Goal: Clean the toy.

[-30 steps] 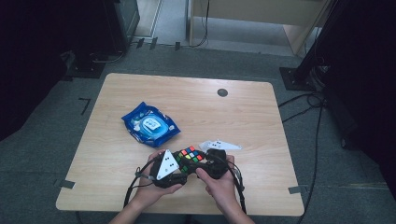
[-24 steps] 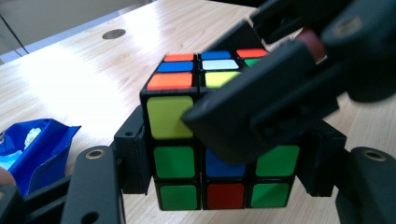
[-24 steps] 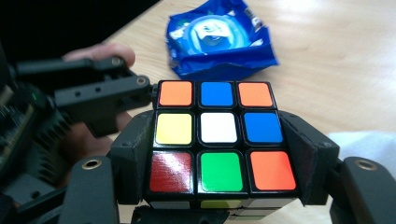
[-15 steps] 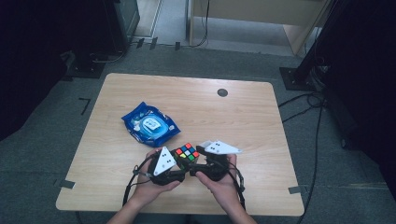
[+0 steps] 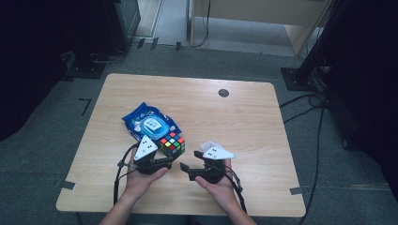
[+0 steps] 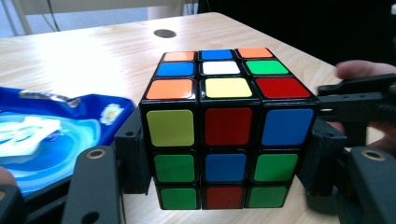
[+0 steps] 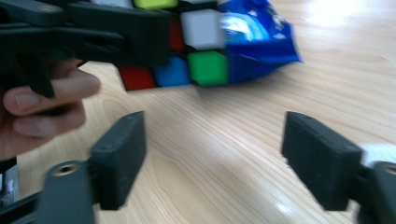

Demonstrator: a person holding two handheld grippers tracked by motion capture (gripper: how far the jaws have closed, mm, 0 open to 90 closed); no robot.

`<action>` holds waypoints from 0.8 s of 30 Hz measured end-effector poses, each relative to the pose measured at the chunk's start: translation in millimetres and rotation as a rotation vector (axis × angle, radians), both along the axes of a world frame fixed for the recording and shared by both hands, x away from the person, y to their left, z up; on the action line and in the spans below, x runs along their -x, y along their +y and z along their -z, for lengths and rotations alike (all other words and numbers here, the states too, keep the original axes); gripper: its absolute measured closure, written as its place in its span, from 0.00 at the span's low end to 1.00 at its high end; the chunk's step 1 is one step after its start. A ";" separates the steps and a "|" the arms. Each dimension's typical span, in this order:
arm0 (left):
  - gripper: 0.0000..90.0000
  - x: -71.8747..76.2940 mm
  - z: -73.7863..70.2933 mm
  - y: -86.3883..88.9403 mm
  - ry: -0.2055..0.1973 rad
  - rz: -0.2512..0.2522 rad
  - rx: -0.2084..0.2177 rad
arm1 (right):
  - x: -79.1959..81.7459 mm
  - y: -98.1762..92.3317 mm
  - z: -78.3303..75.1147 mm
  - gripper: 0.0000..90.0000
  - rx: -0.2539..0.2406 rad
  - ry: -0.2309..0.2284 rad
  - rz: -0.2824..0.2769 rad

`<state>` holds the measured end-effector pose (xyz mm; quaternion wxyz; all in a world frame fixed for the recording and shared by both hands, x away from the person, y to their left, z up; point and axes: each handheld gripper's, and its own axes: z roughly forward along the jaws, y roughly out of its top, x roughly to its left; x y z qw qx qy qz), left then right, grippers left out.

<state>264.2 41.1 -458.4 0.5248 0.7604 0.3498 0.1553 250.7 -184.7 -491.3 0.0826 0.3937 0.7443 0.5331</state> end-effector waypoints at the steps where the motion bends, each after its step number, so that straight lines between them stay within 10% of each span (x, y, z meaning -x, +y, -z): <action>1: 0.38 1.4 0.2 -3.3 -0.001 0.008 -0.004 | 1.4 4.6 -0.7 0.20 0.001 -0.020 -0.002; 7: 0.38 8.5 1.6 -18.2 0.005 0.057 -0.019 | 11.0 20.2 -4.2 0.26 0.046 -0.143 0.012; 16: 0.38 6.9 1.8 -16.7 0.026 0.081 0.004 | 14.0 18.1 -4.0 0.36 0.068 -0.207 0.042; 24: 0.37 0.6 2.6 -14.4 0.102 0.129 0.010 | 18.8 19.0 -2.7 0.38 0.281 -0.378 0.017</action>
